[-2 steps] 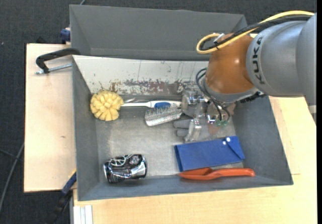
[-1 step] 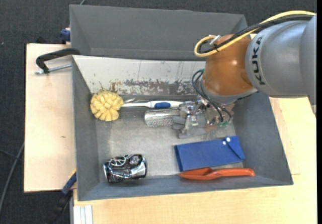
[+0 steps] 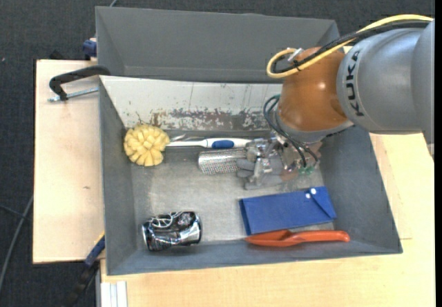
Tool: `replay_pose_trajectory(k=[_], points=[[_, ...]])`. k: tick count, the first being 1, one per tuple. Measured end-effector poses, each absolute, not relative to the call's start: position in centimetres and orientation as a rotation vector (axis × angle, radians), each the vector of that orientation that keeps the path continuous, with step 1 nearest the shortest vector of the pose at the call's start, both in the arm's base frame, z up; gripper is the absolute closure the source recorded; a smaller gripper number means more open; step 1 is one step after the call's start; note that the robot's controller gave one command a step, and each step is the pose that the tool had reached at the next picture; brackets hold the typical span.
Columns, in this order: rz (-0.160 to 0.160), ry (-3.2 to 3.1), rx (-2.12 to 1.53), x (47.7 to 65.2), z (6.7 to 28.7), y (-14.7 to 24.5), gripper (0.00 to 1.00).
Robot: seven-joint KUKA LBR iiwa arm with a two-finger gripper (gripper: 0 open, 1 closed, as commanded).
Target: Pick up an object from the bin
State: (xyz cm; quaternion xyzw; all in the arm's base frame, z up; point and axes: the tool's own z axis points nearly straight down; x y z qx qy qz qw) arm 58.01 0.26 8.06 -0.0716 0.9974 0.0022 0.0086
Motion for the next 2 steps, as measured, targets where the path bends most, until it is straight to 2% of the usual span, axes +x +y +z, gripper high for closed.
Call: replay_pose_trajectory(k=[2], points=[[0.007,3.113,-0.224,58.06,8.71,0.28,1.0]])
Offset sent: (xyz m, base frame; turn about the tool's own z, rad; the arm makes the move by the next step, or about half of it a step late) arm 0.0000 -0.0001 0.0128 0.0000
